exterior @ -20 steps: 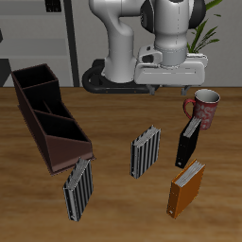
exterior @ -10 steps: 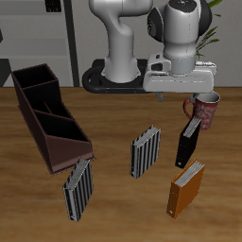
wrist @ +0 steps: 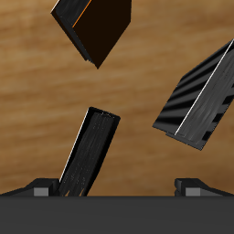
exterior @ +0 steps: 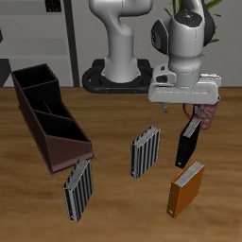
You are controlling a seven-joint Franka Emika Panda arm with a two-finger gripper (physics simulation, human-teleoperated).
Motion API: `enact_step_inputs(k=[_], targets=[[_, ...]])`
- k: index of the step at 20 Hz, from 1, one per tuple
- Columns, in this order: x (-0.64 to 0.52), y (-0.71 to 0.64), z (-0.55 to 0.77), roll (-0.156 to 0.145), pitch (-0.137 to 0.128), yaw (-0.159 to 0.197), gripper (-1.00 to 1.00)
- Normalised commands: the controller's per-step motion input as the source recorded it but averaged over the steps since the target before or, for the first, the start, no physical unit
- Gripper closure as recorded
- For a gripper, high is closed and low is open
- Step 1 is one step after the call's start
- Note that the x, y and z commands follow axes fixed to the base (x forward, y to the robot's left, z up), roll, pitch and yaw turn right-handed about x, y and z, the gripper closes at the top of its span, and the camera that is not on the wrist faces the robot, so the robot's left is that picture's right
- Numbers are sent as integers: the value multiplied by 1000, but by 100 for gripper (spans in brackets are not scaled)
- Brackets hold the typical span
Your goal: Place the black book into the right desk caddy's left compartment
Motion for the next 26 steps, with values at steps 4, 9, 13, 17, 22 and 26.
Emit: enact_step_inputs(k=[4,9,13,17,22,26], targets=[[166,79,-249,-27,46,-26,-100],[92,70,-166,-19,39,-22,-100],[-4,144,-107,6,26,-30,-100],[-33,209,-244,39,36,-13,-100],[28,16,-193,5,24,-6,-100],[41,65,-272,19,35,-22,-100]])
